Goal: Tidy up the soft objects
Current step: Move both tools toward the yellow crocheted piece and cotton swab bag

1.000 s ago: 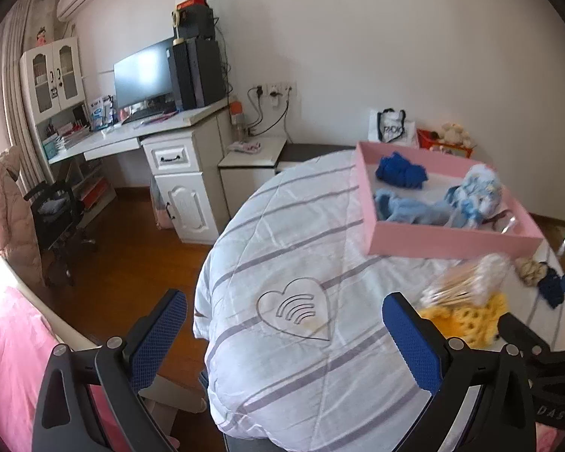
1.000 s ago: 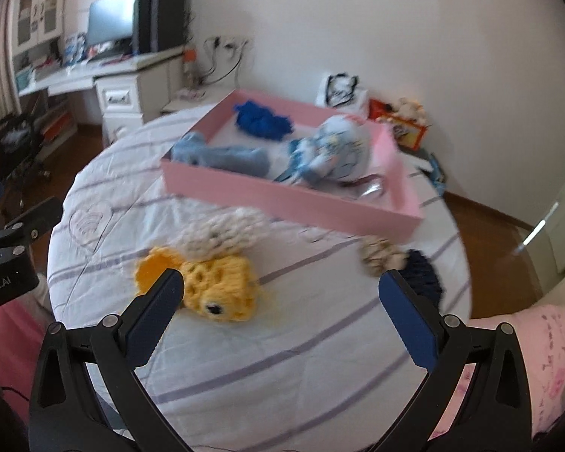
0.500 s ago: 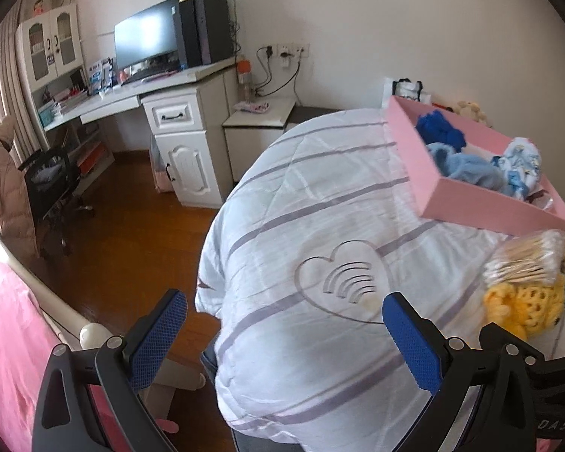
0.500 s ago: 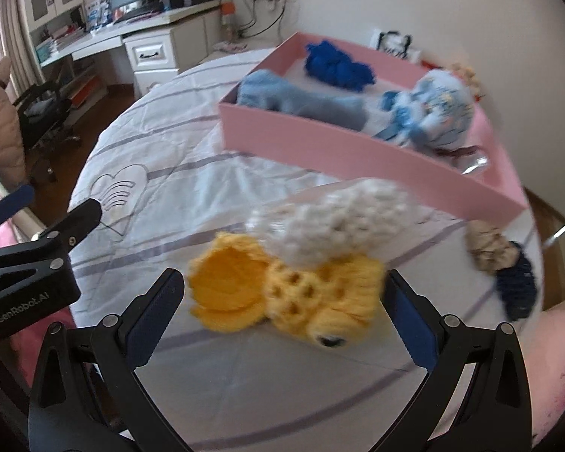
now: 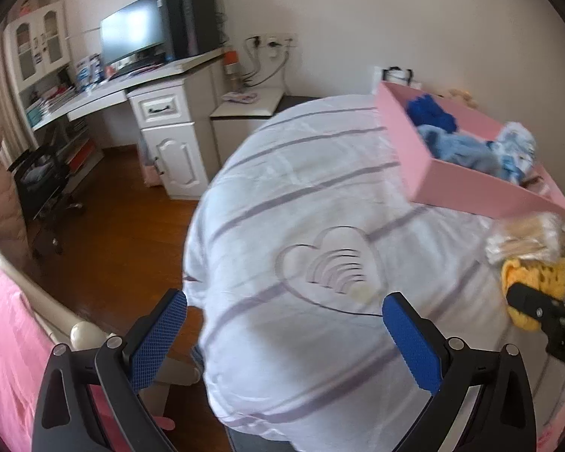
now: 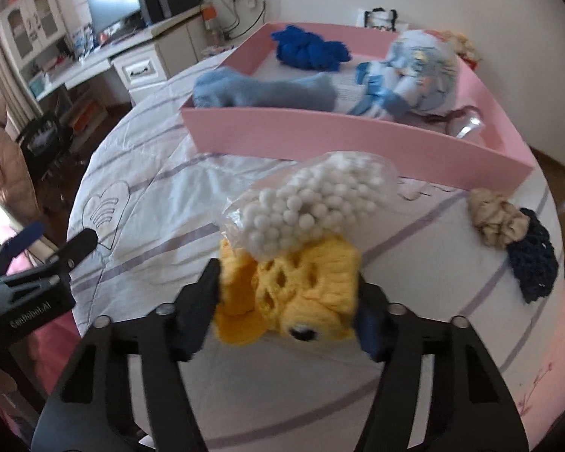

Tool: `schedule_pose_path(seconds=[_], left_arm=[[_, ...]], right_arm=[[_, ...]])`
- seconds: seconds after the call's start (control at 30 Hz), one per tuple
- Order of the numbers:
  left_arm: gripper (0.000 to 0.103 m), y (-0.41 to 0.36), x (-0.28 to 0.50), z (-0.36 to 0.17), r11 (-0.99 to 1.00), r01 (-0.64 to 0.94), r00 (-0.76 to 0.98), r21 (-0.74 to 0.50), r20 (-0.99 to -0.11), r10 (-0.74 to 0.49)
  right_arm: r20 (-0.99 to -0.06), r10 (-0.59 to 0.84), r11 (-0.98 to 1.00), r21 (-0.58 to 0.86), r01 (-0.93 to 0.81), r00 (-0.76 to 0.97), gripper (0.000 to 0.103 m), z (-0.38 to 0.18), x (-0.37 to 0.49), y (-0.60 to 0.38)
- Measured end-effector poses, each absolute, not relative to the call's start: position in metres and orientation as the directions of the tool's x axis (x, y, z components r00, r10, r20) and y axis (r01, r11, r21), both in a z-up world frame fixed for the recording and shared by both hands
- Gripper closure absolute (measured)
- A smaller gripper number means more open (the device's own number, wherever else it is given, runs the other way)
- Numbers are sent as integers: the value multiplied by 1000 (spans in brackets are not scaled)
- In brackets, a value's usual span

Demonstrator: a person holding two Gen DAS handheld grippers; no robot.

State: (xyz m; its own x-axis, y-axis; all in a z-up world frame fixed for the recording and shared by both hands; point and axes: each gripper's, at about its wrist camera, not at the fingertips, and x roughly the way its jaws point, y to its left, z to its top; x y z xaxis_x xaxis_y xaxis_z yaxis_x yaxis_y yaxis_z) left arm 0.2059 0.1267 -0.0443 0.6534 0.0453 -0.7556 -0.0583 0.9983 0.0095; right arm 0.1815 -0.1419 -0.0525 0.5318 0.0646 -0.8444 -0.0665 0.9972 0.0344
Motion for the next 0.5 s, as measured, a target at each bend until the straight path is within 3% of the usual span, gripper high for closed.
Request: schedule_pose_path(seconds=[0.13, 0.23, 0.5], left_arm=[[0, 107, 200, -42, 1000, 11, 655, 0, -755, -7], [0, 92, 196, -40, 999, 43, 654, 1, -756, -28], [0, 62, 189, -25, 993, 110, 651, -33, -753, -97]], right_arm=[[-831, 78, 997, 59, -52, 551, 65, -47, 174, -157], [-824, 79, 997, 68, -41, 562, 70, -42, 169, -166], [-800, 64, 992, 116, 49, 597, 74, -33, 154, -211]])
